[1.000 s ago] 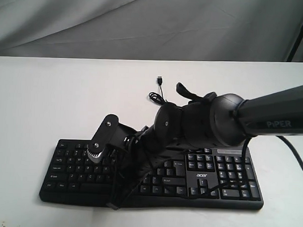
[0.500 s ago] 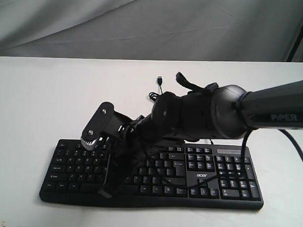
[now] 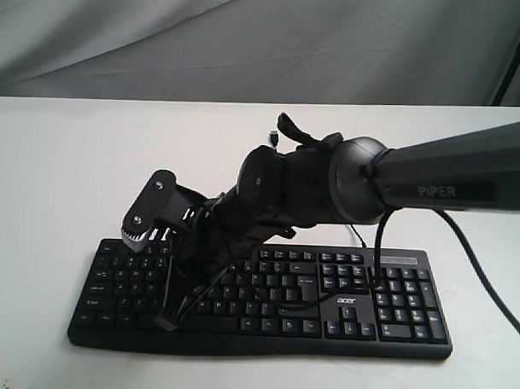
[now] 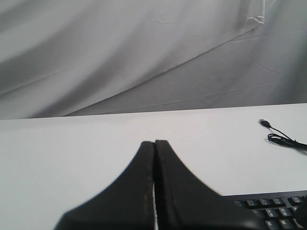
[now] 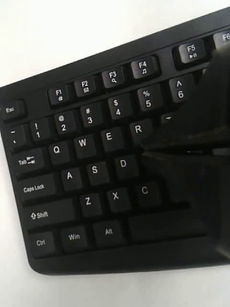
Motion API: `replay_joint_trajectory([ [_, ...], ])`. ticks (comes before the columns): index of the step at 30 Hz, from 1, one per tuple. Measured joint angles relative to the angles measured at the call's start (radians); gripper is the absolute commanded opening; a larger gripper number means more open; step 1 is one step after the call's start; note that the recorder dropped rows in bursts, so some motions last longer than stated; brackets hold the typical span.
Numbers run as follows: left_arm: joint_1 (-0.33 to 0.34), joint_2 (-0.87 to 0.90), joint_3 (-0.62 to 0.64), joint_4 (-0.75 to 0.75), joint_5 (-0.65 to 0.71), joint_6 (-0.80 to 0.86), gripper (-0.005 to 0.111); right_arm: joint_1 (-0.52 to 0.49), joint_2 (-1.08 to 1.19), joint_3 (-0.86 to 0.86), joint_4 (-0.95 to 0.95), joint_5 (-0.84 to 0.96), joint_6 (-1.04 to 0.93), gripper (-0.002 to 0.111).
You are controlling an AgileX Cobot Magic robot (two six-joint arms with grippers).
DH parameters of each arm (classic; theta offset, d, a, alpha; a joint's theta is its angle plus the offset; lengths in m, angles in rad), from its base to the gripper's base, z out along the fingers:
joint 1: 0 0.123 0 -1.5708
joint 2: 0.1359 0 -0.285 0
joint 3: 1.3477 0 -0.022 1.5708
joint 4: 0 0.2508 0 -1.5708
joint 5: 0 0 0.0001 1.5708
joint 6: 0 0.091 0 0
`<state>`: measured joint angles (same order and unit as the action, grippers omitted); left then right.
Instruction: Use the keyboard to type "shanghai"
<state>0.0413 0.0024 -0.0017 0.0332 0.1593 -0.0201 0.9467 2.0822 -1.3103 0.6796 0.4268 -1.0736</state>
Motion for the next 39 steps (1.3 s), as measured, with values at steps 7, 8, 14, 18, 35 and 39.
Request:
replay_joint_trajectory([
  [7, 0.000, 0.000, 0.000, 0.000, 0.000, 0.000, 0.000, 0.000, 0.000, 0.000, -0.013, 0.002, 0.002, 0.000],
  [8, 0.000, 0.000, 0.000, 0.000, 0.000, 0.000, 0.000, 0.000, 0.000, 0.000, -0.015, 0.002, 0.002, 0.000],
  [14, 0.000, 0.000, 0.000, 0.000, 0.000, 0.000, 0.000, 0.000, 0.018, 0.000, -0.019, 0.002, 0.004, 0.000],
  [18, 0.000, 0.000, 0.000, 0.000, 0.000, 0.000, 0.000, 0.000, 0.035, 0.000, -0.019, 0.002, 0.006, 0.000],
  [35, 0.000, 0.000, 0.000, 0.000, 0.000, 0.000, 0.000, -0.013, -0.033, 0.000, -0.157, 0.038, 0.141, 0.000],
  [39, 0.000, 0.000, 0.000, 0.000, 0.000, 0.000, 0.000, -0.025, -0.033, 0.023, -0.175, 0.040, 0.159, 0.000],
])
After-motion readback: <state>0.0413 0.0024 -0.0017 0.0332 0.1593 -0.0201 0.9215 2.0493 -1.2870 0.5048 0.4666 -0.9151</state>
